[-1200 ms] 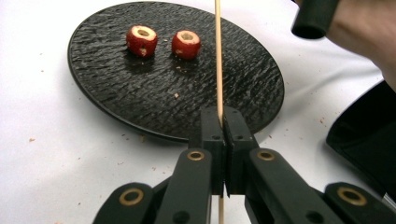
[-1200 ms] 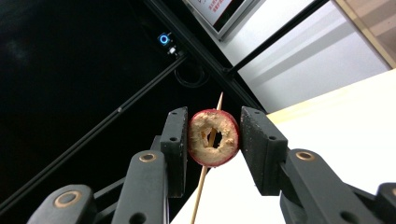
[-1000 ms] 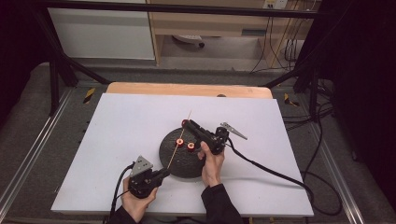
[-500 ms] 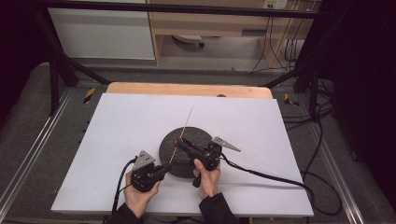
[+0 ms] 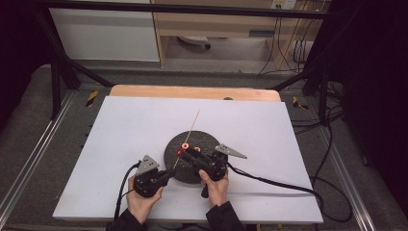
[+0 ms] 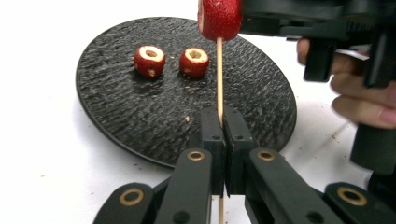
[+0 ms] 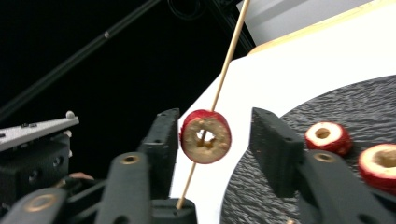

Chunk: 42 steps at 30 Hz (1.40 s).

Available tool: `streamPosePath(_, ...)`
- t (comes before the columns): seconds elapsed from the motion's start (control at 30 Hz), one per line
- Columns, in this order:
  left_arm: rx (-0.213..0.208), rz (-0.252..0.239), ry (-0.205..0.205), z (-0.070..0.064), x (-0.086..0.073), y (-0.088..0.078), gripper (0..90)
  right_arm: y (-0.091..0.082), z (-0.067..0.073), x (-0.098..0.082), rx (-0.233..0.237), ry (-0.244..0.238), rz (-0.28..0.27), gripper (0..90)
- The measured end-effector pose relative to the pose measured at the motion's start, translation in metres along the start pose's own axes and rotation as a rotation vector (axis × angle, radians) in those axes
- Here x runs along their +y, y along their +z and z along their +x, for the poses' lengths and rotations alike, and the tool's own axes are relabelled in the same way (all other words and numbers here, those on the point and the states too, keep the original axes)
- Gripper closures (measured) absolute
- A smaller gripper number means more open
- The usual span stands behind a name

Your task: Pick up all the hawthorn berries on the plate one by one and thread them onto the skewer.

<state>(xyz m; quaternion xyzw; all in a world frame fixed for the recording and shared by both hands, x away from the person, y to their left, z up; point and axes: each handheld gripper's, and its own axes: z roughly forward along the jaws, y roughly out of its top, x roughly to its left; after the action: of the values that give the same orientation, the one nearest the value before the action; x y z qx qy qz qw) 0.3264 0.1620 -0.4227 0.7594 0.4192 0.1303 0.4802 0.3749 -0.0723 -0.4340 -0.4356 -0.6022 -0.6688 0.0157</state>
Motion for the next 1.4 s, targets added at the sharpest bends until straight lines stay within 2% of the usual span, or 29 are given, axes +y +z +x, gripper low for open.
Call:
streamPosePath(0.1,0.018,0.008,0.030,0.004,0.000,-0.003,88.6,-0.006,-0.002,0.008,-0.032,-0.063,0.053,33.2)
streamPosePath(0.17,0.018,0.017,0.042,0.006,-0.001,-0.005,88.7,-0.008,-0.005,0.013,-0.055,-0.087,0.094,26.2)
streamPosePath(0.23,0.016,0.030,0.048,0.010,-0.002,-0.008,88.6,-0.011,-0.007,0.019,-0.082,-0.127,0.149,21.7)
streamPosePath(0.37,0.012,0.032,0.050,0.018,-0.005,-0.014,88.6,-0.012,-0.013,0.030,-0.113,-0.171,0.235,15.1)
streamPosePath(0.5,0.016,0.033,0.053,0.026,-0.005,-0.020,88.6,-0.012,-0.018,0.040,-0.154,-0.217,0.321,14.3)
streamPosePath(0.6,0.013,0.035,0.058,0.031,-0.005,-0.024,88.5,-0.009,-0.020,0.049,-0.210,-0.271,0.402,13.9)
streamPosePath(0.83,0.001,0.043,0.068,0.039,-0.008,-0.029,88.5,0.010,-0.023,0.062,-0.271,-0.358,0.571,13.5)
streamPosePath(0.93,0.005,0.054,0.072,0.040,-0.009,-0.028,88.6,0.017,-0.023,0.068,-0.290,-0.369,0.626,13.5)
streamPosePath(1.03,0.012,0.057,0.077,0.040,-0.009,-0.027,88.6,0.025,-0.024,0.074,-0.329,-0.409,0.692,13.8)
streamPosePath(1.13,0.017,0.064,0.080,0.041,-0.010,-0.027,88.6,0.034,-0.022,0.077,-0.340,-0.448,0.758,15.4)
streamPosePath(1.3,0.029,0.072,0.082,0.045,-0.010,-0.026,88.6,0.048,-0.021,0.080,-0.363,-0.491,0.829,20.2)
streamPosePath(1.4,0.035,0.076,0.081,0.046,-0.011,-0.026,88.6,0.057,-0.023,0.080,-0.367,-0.483,0.856,24.0)
